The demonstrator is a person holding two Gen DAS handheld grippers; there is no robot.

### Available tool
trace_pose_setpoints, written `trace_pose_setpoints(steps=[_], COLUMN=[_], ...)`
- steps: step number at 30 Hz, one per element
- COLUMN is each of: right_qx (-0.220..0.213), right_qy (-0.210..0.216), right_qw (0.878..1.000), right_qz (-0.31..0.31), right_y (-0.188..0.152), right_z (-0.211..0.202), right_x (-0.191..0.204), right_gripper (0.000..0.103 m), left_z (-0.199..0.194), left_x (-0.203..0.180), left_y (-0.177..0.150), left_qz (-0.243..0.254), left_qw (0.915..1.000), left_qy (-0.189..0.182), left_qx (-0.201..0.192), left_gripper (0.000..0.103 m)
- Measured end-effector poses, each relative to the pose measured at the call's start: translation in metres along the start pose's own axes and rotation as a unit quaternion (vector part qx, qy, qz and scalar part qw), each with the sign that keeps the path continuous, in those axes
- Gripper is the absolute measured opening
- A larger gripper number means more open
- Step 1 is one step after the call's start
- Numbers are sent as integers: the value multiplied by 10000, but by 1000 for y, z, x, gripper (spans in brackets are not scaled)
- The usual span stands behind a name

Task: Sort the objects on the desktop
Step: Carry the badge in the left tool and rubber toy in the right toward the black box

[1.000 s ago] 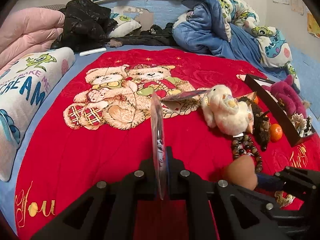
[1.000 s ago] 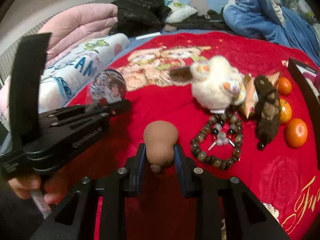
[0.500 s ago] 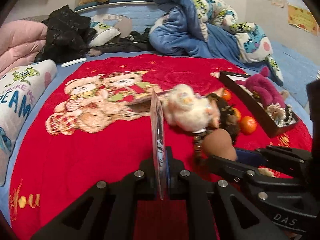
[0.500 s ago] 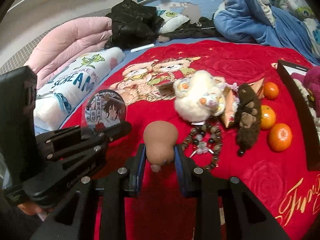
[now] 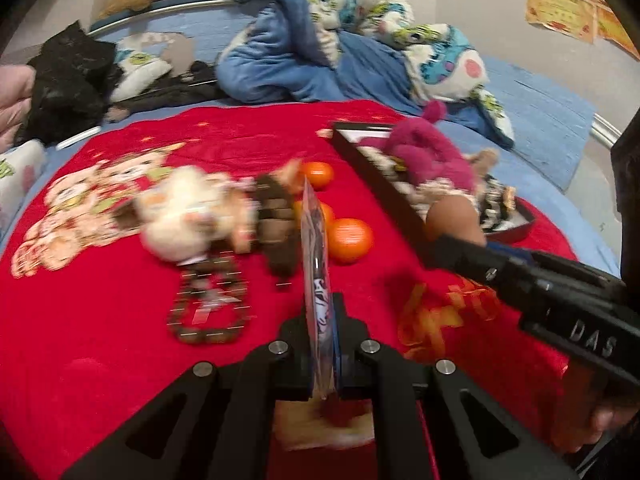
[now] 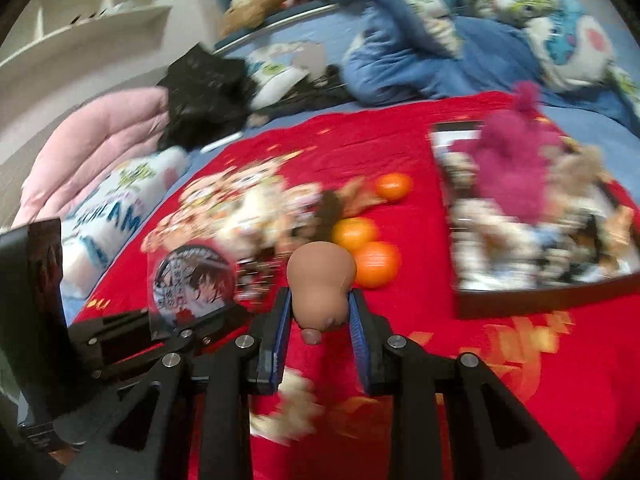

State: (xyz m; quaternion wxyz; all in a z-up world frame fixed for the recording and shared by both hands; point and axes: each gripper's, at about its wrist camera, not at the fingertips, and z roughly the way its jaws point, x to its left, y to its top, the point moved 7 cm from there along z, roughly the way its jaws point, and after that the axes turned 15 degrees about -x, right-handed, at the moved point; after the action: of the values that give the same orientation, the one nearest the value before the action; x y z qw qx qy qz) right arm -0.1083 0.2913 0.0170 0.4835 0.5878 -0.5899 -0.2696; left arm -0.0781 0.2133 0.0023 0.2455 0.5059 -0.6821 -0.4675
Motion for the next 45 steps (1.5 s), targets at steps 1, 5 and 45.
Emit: trace_pose_setpoints(steps=[1, 5, 45], right_qx=[-68, -230, -485], right_qy=[-134, -529, -1456], right_qw=[9999, 9977, 9749], right_qz=[30, 354, 1614], right_y=[3, 6, 40], right_z=[-9, -35, -12], right_x=[-16, -69, -221], right_gripper=[27, 27, 28], left_z=[3, 11, 151], left_x=[-13, -57, -184], left_y=[1, 3, 54], left_qz=[36, 155, 380], left_qw=[10000, 9993, 9935], left_qy=[-87, -340, -1041], left_qx=[14, 23, 274], left_gripper=[7, 7, 7])
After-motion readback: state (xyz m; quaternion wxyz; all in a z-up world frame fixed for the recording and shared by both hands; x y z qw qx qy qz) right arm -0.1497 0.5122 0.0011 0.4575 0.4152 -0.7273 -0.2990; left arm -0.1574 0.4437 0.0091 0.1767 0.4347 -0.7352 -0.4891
